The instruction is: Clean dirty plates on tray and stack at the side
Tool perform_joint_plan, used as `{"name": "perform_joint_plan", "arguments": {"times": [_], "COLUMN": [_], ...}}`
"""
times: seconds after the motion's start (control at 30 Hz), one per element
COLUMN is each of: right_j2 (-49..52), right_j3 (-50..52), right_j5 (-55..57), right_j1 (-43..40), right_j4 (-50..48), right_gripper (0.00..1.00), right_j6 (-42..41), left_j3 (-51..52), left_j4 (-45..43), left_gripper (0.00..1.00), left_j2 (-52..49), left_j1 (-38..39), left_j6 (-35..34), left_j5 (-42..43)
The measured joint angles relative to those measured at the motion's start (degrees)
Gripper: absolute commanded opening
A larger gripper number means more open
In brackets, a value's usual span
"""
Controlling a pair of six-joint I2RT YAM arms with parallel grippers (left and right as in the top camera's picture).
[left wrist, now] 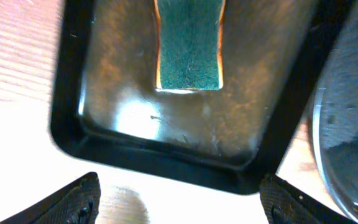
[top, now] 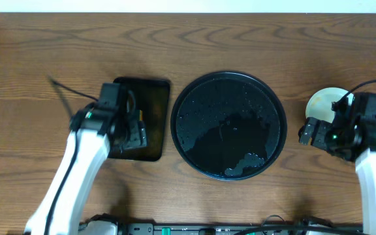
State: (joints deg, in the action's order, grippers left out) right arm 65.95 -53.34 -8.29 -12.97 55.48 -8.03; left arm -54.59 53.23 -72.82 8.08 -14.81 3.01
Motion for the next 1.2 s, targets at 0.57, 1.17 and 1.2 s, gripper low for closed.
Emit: {"name": "perform_joint_plan", "arguments": {"times": [0.57, 1.17, 1.2], "right_j2": [-34.7, -34.7, -34.7], "right_j3": [11.3, 11.4, 11.4], "right_j5": [1.7, 1.8, 1.8], "right_j1": [7.0, 7.0, 7.0], "right_j4": [-3.4, 0.9, 1.0], "right_gripper": [0.99, 0.99, 0.99], "right_j6": [0.7, 0.7, 0.7], "left_j3": [16.7, 16.7, 16.7], "left_j4": [-8.4, -8.3, -8.3], "left_gripper": [0.83, 0.83, 0.83], "left_j2": [45.4, 46.1, 46.1], "left_j1": [0.0, 0.0, 0.0], "left_j6": [-1.5, -1.7, -1.7], "left_j5": [-0.2, -0.2, -0.2]}}
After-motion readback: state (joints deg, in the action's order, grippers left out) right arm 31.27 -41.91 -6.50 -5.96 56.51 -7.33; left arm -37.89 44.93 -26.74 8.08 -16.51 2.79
